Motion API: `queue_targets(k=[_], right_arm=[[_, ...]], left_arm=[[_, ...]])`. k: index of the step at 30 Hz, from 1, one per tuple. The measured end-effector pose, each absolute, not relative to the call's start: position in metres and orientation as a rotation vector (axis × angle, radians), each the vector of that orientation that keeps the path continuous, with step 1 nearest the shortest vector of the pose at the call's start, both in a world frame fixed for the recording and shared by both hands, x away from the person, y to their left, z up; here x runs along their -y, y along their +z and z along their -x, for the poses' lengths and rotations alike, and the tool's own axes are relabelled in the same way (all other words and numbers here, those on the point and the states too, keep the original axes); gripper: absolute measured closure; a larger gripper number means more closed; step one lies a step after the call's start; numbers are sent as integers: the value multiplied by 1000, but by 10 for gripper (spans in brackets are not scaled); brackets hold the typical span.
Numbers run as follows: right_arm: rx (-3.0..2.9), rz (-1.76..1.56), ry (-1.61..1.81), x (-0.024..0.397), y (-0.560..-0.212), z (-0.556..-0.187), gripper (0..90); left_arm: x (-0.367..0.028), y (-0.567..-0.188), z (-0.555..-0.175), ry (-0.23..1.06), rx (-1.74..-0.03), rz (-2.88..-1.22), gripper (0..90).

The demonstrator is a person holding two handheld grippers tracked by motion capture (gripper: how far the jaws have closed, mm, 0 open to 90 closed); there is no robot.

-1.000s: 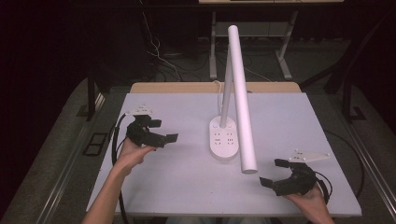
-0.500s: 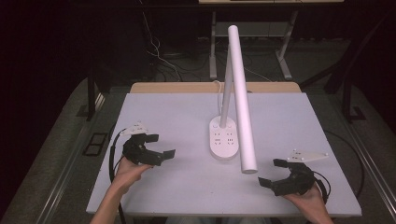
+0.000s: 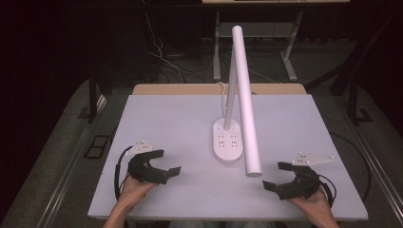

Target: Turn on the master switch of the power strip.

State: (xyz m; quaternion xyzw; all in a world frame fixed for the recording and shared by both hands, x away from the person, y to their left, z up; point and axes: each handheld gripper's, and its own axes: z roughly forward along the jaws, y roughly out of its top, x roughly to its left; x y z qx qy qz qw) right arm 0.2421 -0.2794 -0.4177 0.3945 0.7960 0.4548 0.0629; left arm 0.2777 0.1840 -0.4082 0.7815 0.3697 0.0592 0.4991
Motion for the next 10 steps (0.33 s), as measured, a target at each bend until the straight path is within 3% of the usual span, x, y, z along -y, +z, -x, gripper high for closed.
queue_targets(k=[10], right_arm=[[-2399,-1183,1379,280,-418,-241,5]], left_arm=[[-183,-422,-264,120,-872,-1909,0]])
